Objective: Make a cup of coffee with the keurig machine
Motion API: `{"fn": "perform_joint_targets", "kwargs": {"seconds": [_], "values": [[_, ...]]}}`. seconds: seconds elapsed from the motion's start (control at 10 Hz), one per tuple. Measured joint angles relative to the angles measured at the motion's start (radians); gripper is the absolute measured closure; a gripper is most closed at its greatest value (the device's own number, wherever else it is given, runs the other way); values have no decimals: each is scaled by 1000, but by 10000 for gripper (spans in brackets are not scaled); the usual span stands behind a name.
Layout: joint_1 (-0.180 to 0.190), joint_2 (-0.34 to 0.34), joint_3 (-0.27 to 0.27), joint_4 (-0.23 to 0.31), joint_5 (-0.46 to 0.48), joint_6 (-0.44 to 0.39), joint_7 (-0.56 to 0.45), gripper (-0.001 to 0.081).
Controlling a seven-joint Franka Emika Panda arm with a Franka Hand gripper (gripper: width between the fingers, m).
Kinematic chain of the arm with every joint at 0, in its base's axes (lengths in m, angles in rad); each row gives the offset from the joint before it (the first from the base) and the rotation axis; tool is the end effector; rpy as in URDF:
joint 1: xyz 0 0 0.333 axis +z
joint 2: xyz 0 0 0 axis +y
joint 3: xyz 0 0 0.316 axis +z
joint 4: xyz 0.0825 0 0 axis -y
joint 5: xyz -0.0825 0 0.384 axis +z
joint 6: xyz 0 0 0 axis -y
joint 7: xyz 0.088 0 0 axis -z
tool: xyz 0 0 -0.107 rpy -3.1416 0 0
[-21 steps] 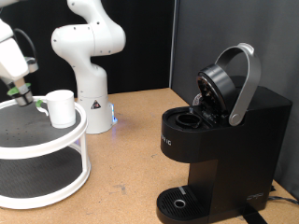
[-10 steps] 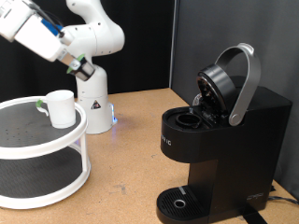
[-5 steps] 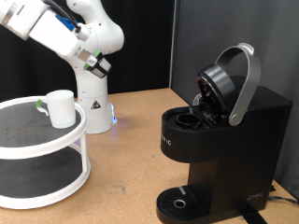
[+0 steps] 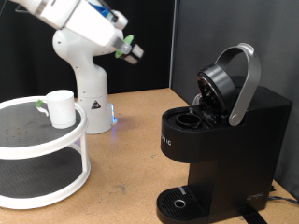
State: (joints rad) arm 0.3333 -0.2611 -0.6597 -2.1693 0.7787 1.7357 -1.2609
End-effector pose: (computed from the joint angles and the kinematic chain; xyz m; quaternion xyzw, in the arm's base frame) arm 0.4629 -0.1079 0.4978 -0.8326 -0.3214 -0.2297 0.3881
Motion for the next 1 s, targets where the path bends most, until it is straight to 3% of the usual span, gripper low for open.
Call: {"fn": "perform_joint_targets", "kwargs": {"seconds": [0.6,1.0], "values": [[47,18,119,50,21,113,83,323],[50,31,138,47,25,149,76,323]]}}
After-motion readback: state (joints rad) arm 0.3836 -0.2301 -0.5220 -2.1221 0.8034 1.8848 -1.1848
